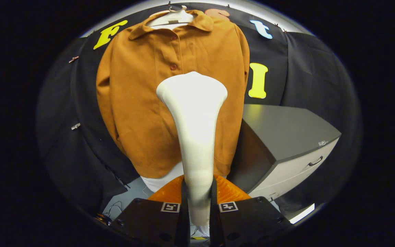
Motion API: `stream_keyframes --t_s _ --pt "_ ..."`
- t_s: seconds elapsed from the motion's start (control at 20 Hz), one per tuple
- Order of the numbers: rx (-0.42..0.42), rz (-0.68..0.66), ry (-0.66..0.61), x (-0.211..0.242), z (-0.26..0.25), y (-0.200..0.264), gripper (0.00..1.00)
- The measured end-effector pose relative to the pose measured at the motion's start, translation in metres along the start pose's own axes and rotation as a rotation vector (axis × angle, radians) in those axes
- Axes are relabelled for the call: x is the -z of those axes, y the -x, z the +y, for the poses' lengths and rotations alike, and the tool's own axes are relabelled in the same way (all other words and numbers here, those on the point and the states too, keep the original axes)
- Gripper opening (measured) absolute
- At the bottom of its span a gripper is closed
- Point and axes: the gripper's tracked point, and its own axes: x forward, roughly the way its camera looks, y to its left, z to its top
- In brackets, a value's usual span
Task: Iron the clothes twice with a garment steamer, once on the left side and once on the right side.
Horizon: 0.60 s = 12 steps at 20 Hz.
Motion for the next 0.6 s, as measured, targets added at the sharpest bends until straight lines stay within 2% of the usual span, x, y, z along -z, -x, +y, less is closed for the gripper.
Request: stream_keyframes --t_s 0.25,0.6 --pt "-0.016 -0.134 0.034 -0.060 0.042 0.014 0.26" --pt "-0.017 -0.225 0.083 -0.116 0.104 0.003 0.26"
